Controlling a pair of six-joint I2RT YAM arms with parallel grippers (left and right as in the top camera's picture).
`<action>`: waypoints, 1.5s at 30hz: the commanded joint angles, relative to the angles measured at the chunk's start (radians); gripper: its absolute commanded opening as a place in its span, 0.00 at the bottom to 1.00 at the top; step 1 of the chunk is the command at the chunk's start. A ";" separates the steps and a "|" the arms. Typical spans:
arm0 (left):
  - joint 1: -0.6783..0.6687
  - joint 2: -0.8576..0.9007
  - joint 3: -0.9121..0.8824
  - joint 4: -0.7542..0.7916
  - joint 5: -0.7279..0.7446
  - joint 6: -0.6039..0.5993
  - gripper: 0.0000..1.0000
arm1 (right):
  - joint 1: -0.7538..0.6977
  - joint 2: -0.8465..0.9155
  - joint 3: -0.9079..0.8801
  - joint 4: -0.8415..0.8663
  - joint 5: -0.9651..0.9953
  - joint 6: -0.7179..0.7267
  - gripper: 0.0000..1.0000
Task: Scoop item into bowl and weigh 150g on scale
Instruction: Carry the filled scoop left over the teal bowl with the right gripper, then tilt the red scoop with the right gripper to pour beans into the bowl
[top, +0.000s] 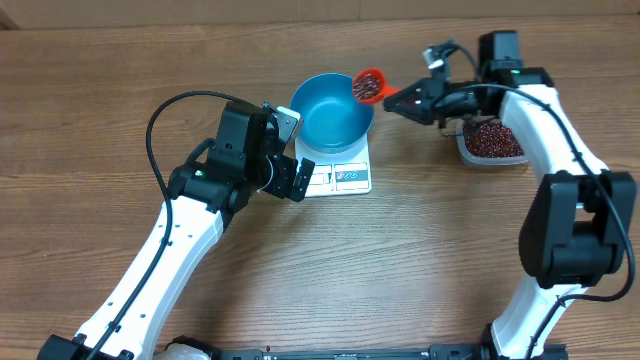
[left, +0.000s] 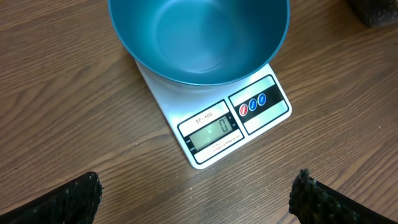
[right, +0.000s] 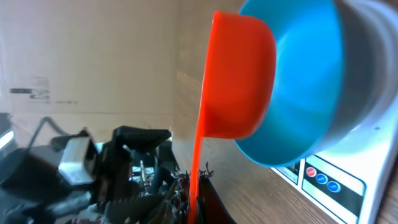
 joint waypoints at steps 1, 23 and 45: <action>-0.006 -0.002 -0.002 0.000 -0.006 -0.005 0.99 | 0.051 0.006 0.031 0.013 0.097 0.089 0.04; -0.006 -0.002 -0.002 0.000 -0.006 -0.005 0.99 | 0.305 0.003 0.194 -0.113 0.743 0.066 0.04; -0.006 -0.002 -0.002 0.000 -0.006 -0.005 1.00 | 0.430 0.003 0.198 -0.105 1.075 -0.016 0.04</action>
